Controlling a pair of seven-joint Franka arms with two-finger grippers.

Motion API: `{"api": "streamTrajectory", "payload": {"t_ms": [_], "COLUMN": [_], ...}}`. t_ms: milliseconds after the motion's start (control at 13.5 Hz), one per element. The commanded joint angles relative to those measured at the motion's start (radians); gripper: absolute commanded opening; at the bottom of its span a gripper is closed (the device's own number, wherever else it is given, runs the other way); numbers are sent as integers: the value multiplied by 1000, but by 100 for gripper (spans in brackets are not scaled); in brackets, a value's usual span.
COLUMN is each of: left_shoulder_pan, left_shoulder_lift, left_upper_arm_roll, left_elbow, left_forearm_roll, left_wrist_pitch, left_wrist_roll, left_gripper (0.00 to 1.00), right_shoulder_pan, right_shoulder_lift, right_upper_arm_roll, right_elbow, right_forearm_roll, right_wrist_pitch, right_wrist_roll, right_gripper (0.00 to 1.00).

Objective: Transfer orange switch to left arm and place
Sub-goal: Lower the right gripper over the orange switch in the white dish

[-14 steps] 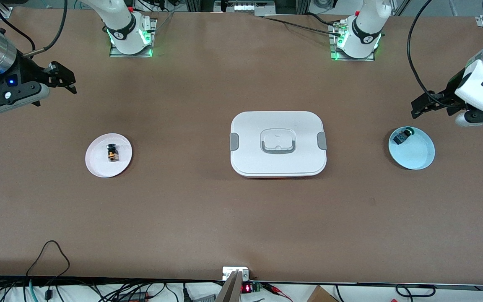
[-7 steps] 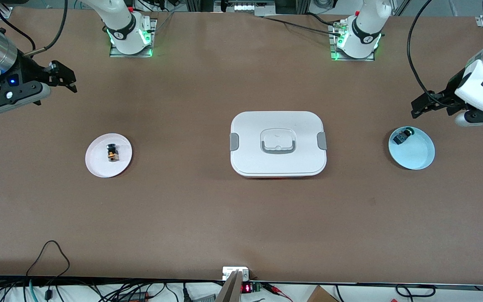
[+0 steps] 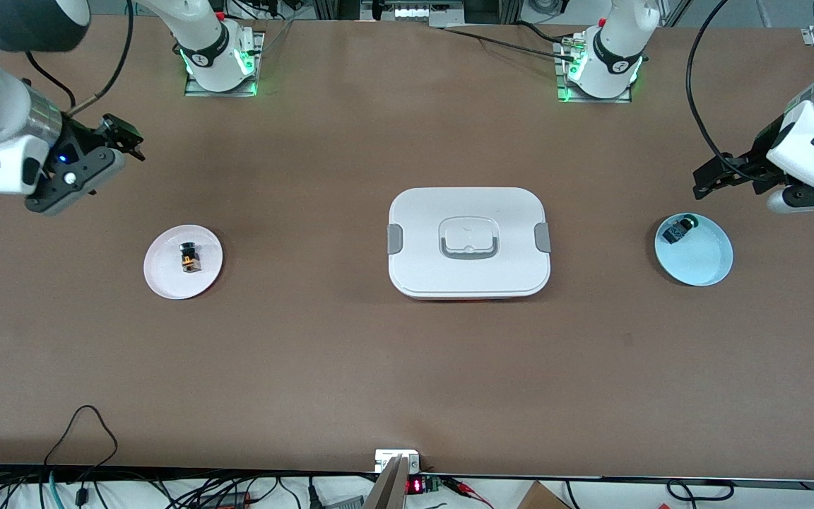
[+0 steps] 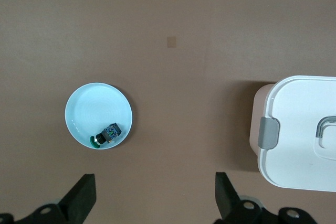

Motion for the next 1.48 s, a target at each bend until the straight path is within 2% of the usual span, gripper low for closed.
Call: {"api": "streamTrajectory", "payload": {"t_ms": [0,296,591,813,1405], "left_shoulder_pan": [-4,-4,-4,-4,-4], "left_shoulder_lift": [-3,-1,-3,-3,-3], "left_upper_arm_roll": [4,6,6,6,3], "left_elbow": [18,18,18,18,18], "left_forearm_roll": [-2,-2,-2,-2,-2], "left_wrist_pitch": [-22,-22,-23,-23,-23], "left_wrist_roll": [-4,-4,-4,-4,-4], "left_gripper": [100,100,100,100,100], "right_shoulder_pan": [-38,-81,-75,-72,-60], "right_shoulder_lift": [59,165,197,234,292], "right_upper_arm_roll": [5,5,5,6,12], "right_elbow": [-17,-53,-198,-258,-377], "right_forearm_roll": [9,10,4,4,7], "right_wrist_pitch": [47,130,352,524,785], "right_wrist_roll": [-224,-520,-797,-1030,-1223], "right_gripper": [100,100,100,100,100]}}
